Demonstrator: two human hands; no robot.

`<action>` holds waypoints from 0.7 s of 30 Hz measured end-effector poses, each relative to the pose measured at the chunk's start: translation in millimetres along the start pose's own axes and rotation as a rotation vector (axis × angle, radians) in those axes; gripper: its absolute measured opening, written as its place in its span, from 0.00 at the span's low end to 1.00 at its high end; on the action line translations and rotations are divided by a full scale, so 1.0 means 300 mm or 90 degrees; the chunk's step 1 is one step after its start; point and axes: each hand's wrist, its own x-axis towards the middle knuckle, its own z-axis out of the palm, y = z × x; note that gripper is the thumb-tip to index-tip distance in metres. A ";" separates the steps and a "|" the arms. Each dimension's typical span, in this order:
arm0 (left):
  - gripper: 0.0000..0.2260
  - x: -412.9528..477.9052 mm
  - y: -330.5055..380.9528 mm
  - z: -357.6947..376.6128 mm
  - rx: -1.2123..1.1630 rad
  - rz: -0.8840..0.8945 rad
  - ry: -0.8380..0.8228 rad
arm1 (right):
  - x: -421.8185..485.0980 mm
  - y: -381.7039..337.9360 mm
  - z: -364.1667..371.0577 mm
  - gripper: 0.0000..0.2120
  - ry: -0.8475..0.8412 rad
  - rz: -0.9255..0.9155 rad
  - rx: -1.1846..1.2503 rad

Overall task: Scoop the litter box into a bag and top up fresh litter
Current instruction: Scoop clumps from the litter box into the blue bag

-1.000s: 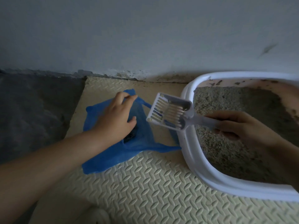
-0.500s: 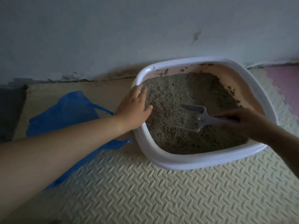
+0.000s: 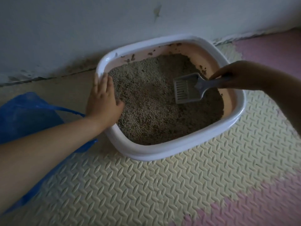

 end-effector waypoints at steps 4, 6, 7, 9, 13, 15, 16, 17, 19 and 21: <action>0.34 0.006 -0.003 -0.001 0.019 0.008 -0.001 | 0.053 0.019 0.017 0.16 -0.013 -0.001 -0.112; 0.34 0.008 -0.005 0.001 0.023 0.008 -0.002 | 0.071 0.024 0.023 0.15 -0.007 0.023 -0.172; 0.34 0.008 -0.005 0.002 0.023 0.007 -0.001 | 0.079 0.027 0.026 0.15 0.015 0.031 -0.197; 0.33 0.006 -0.003 0.003 0.021 0.013 0.003 | 0.096 0.039 0.023 0.15 0.063 0.020 -0.264; 0.33 0.004 -0.005 0.004 0.012 0.016 0.003 | 0.135 0.064 -0.024 0.10 0.003 0.027 -0.404; 0.33 0.004 -0.005 0.004 0.009 0.019 0.004 | 0.142 0.057 -0.036 0.10 -0.045 0.038 -0.393; 0.33 0.004 -0.005 0.004 0.008 0.020 0.005 | 0.146 0.049 -0.033 0.11 -0.071 0.034 -0.382; 0.33 0.004 -0.005 0.003 0.007 0.019 0.006 | 0.149 0.041 -0.023 0.12 -0.098 0.029 -0.367; 0.33 0.005 -0.005 0.003 0.005 0.018 0.008 | 0.154 0.018 -0.001 0.14 -0.156 0.009 -0.336; 0.33 0.005 -0.006 0.002 0.005 0.020 0.011 | 0.154 0.004 0.017 0.15 -0.194 -0.011 -0.320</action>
